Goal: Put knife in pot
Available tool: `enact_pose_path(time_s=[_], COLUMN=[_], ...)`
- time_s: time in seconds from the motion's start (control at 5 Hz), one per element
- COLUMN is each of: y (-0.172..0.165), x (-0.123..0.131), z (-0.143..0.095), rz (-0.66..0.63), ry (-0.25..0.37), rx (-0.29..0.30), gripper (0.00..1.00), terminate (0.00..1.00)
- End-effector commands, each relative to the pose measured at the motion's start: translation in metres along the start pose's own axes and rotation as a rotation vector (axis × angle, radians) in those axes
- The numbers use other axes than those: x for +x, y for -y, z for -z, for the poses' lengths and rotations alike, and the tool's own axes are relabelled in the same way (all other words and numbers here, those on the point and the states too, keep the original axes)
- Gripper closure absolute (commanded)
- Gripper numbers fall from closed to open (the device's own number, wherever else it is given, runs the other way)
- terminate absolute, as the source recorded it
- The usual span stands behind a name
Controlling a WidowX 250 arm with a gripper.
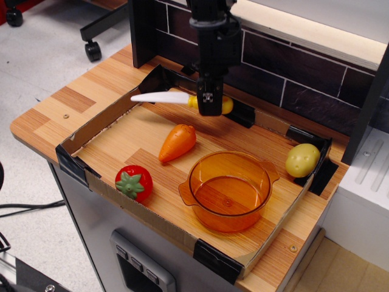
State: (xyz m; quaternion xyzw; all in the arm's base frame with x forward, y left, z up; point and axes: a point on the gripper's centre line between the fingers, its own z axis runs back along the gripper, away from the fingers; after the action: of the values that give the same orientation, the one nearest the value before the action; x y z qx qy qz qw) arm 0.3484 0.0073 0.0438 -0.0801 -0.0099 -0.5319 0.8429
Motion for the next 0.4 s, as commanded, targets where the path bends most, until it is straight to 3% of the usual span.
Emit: enact_pose_path(time_s=[0.0,0.2], y=[0.039,0.071], x=[0.036,0.042], z=[-0.061,-0.065], rz=[-0.011,0.014], ry=[0.095,0.088], rx=[0.031,-0.020], gripper=[1.00,1.00], terminate=[0.00,0.00])
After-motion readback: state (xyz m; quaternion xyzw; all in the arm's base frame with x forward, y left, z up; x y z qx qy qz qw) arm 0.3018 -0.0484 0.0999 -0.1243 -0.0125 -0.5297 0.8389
